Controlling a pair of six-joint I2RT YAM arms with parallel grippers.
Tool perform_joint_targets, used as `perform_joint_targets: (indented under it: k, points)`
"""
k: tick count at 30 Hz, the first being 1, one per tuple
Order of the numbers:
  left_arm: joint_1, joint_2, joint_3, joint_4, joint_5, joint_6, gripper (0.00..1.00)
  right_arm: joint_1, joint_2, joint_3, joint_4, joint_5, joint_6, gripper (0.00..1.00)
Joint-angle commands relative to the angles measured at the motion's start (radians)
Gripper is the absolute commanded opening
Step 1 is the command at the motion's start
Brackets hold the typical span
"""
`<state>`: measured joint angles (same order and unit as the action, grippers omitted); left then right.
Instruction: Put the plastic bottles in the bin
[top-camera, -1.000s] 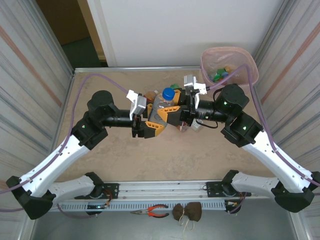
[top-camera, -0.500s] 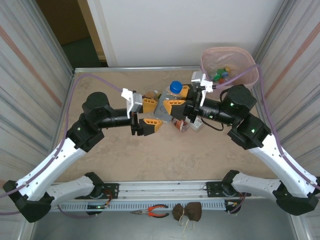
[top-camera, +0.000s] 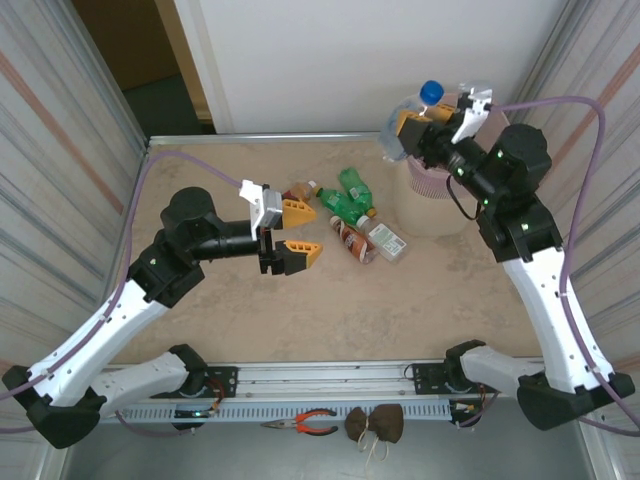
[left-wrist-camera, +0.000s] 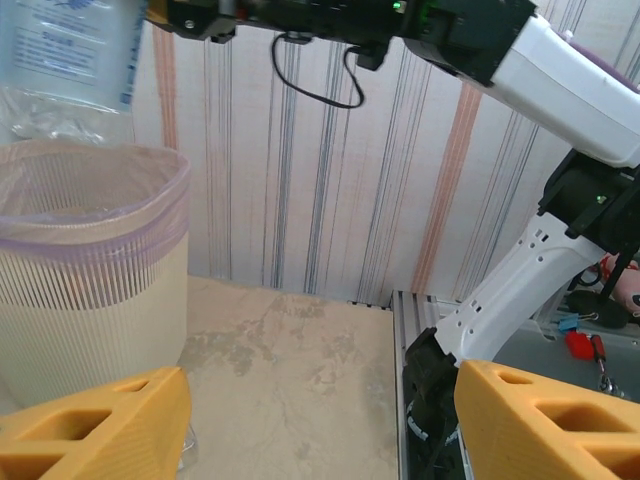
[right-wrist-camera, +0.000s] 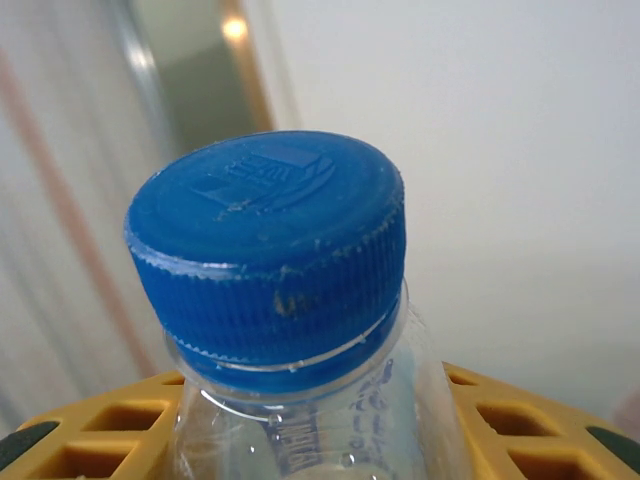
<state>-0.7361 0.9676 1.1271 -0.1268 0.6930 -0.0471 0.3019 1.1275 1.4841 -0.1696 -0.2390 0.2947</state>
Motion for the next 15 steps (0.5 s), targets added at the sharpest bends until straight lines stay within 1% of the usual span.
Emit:
perform_joint_targets:
  k: [1, 3, 6, 10, 11, 12, 15]
  points:
    - [-0.003, -0.016, -0.005, -0.025, -0.013, 0.023, 0.7, -0.079, 0.053, 0.028, 0.065, 0.081, 0.09, 0.47]
    - [-0.003, -0.018, -0.013, -0.018, -0.021, 0.012, 0.7, -0.132, 0.09, 0.028, 0.091, 0.119, 0.135, 0.47]
    - [-0.003, -0.02, -0.034, 0.011, -0.018, -0.011, 0.7, -0.217, 0.156, 0.026, 0.136, 0.135, 0.233, 0.44]
    - [-0.002, -0.02, -0.051, 0.015, -0.025, -0.025, 0.7, -0.29, 0.258, 0.038, 0.185, 0.166, 0.303, 0.39]
    - [-0.003, -0.02, -0.052, 0.015, -0.025, -0.026, 0.7, -0.301, 0.279, 0.044, 0.198, 0.166, 0.286, 0.39]
    - [-0.003, -0.02, -0.055, 0.016, -0.026, -0.029, 0.7, -0.309, 0.308, 0.055, 0.21, 0.168, 0.235, 0.39]
    - [-0.003, -0.017, -0.057, 0.018, -0.024, -0.035, 0.7, -0.325, 0.378, 0.076, 0.248, 0.159, 0.015, 0.42]
